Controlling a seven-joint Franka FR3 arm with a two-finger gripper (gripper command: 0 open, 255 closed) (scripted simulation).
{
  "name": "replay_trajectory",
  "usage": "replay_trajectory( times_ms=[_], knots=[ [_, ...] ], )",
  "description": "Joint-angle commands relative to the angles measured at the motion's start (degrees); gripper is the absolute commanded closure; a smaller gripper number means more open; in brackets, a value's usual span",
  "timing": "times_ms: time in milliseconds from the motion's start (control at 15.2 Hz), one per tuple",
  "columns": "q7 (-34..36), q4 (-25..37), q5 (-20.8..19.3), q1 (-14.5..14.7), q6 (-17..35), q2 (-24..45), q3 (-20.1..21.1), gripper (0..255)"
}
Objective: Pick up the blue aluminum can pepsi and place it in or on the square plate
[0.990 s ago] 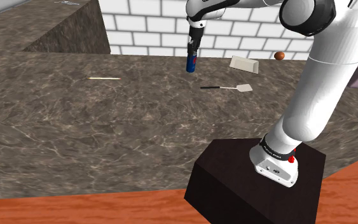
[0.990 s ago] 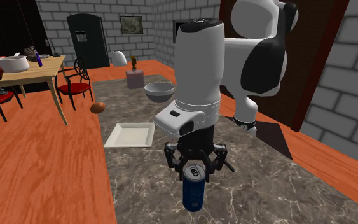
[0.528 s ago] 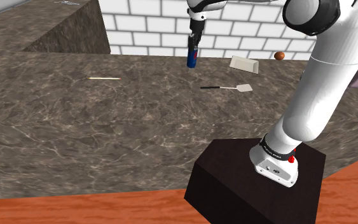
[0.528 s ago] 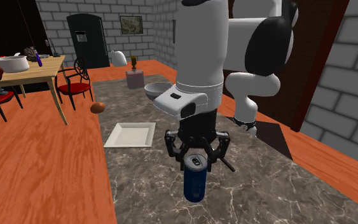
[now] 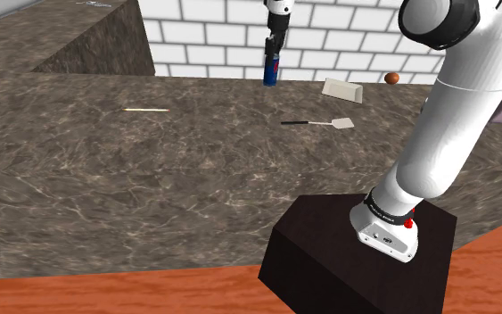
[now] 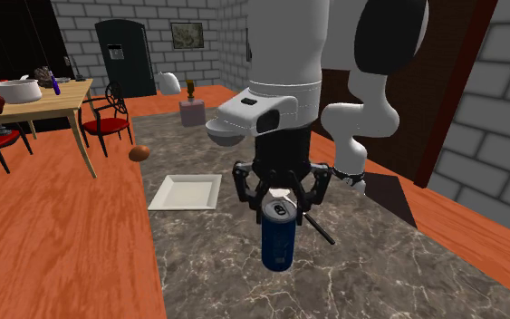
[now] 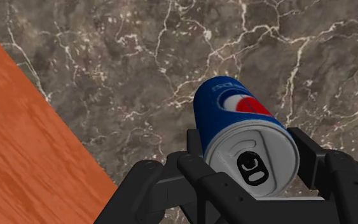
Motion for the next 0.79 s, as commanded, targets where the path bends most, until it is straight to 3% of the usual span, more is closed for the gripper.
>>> replay_trajectory(
  times_ms=[0, 726],
  knots=[
    [0.1, 1.6, 0.0, 0.0, -1.5, 0.0, 0.0, 255],
    [-11.4, -4.5, -1.1, -6.4, -1.9, -6.3, -5.1, 255]
  ],
)
